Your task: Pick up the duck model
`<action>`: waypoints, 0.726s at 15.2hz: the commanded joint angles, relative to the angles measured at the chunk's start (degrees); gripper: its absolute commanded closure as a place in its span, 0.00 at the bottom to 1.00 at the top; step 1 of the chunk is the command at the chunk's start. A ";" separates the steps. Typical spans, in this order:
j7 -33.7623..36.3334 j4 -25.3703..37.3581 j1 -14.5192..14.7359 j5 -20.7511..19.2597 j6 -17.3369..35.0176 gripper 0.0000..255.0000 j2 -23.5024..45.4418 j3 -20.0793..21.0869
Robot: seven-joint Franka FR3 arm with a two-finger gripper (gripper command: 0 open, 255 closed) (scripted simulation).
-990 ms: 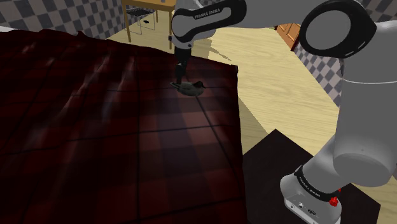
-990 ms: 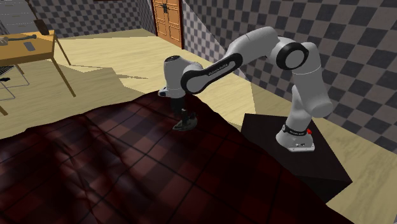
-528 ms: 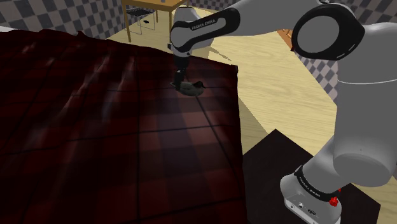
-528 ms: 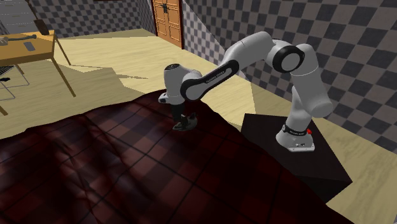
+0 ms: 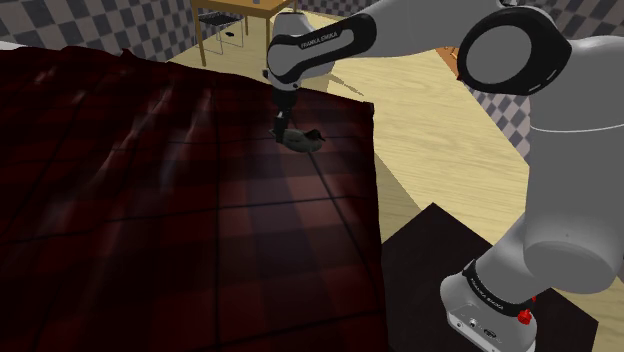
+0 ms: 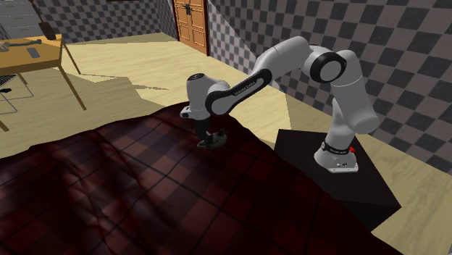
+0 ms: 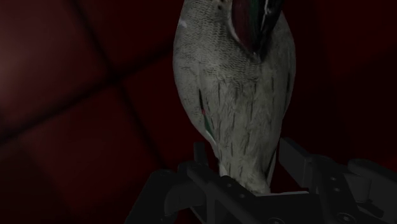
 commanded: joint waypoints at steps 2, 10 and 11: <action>-0.01 -0.03 -0.03 -0.03 -0.02 1.00 0.09 -0.04; 0.22 2.14 -0.07 0.05 -4.34 1.00 -2.07 0.04; 0.25 2.54 -0.07 0.05 -4.99 1.00 -2.32 0.05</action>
